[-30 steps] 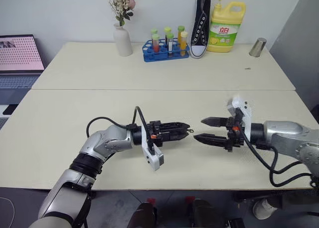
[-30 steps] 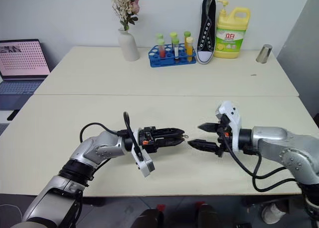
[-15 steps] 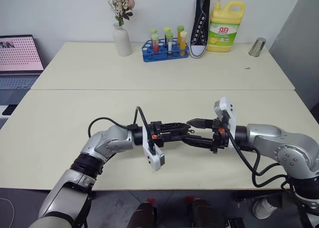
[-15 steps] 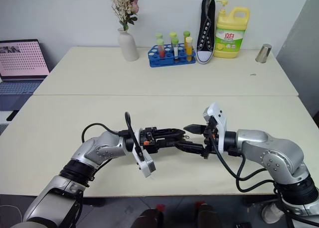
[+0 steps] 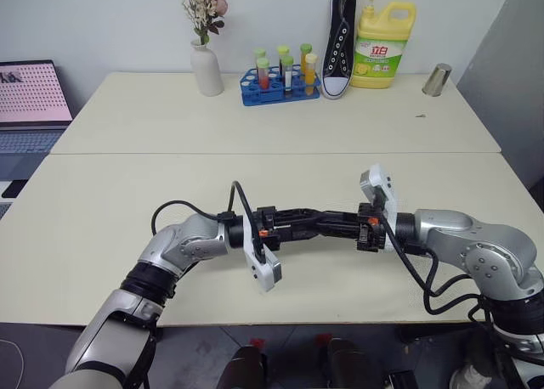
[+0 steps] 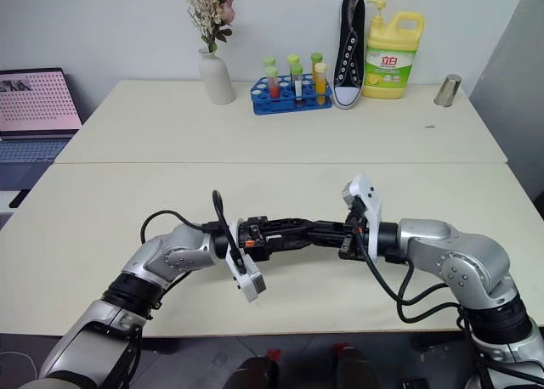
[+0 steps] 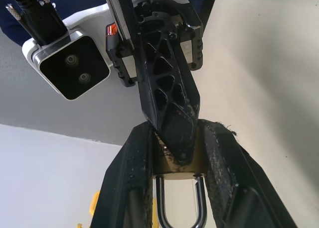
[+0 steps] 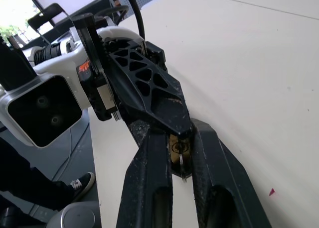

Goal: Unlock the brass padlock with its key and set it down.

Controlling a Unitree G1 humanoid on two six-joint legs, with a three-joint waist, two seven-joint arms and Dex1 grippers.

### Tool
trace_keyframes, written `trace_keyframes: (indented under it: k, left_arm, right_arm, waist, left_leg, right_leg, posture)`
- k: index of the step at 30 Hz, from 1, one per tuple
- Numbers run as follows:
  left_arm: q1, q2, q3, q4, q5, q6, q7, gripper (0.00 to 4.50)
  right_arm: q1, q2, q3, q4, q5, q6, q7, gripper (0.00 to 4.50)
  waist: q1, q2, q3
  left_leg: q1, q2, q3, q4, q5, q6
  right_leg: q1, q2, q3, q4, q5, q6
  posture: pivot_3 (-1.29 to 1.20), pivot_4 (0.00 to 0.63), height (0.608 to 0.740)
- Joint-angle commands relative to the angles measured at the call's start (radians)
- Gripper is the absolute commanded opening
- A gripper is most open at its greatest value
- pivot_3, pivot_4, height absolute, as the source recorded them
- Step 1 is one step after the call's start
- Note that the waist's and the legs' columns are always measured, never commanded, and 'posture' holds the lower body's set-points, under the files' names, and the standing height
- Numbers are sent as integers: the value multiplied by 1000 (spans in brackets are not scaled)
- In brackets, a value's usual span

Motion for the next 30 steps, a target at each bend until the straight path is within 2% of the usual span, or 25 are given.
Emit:
trace_keyframes:
  k: [1, 10, 11, 17, 20, 23, 28, 30]
  left_arm:
    - [0, 3, 1, -42, -27, -2, 1, 988]
    - [14, 23, -29, -58, -134, 15, -57, 988]
    - [18, 30, -27, -64, -144, 16, -63, 1718]
    - [65, 74, -17, -108, -209, 7, -92, 3523]
    - [85, 90, -13, -147, -280, 28, -103, 3529]
    - [91, 91, 2, -175, -380, 112, -124, 2940]
    - [54, 59, 79, -148, -536, 338, -153, 1296]
    - [42, 34, 95, -135, -624, 481, -197, 668]
  right_arm:
    - [-15, 8, -21, -29, 1, -3, 18, 149]
    - [-14, 13, -25, -30, -8, -5, 28, 149]
    - [-13, 11, -25, -30, -11, -6, 31, 149]
    - [-3, -7, -31, -17, -41, -18, 47, 149]
    - [4, -20, -31, -11, -70, -31, 64, 149]
    - [10, -30, -35, -13, -89, -41, 80, 149]
    - [16, -46, -42, -20, -107, -52, 105, 149]
    - [17, -50, -41, -27, -111, -57, 115, 149]
  waist:
    - [0, 0, 0]
    - [0, 0, 0]
    - [0, 0, 0]
    - [-1, 0, 0]
    - [-1, 0, 0]
    - [-1, 0, 0]
    - [-2, 0, 0]
    - [-2, 0, 0]
  left_leg:
    - [0, 0, 0, 0, 0, 0]
    - [0, 0, 0, 0, 0, 0]
    - [0, 0, 0, 0, 0, 0]
    - [0, 0, 0, 0, 0, 0]
    - [0, 1, 0, 0, 0, 0]
    - [0, 1, 0, 0, 0, 0]
    - [0, 1, -1, 0, 0, 0]
    - [0, 0, 0, 0, 0, 0]
  right_leg:
    - [0, 0, 0, 0, 0, 0]
    - [0, 0, 0, 0, 0, 0]
    - [0, 0, 0, 0, 0, 0]
    - [0, 0, 0, 0, 0, 0]
    - [0, 0, 0, 0, 0, 0]
    - [0, 0, 0, 0, 0, 0]
    - [0, 0, 0, 0, 0, 0]
    - [0, 0, 0, 0, 0, 0]
  posture:
    - [0, 150, 740]
    - [0, 150, 740]
    - [0, 150, 740]
    - [0, 150, 740]
    - [0, 150, 740]
    - [0, 150, 740]
    - [0, 150, 740]
    - [0, 150, 740]
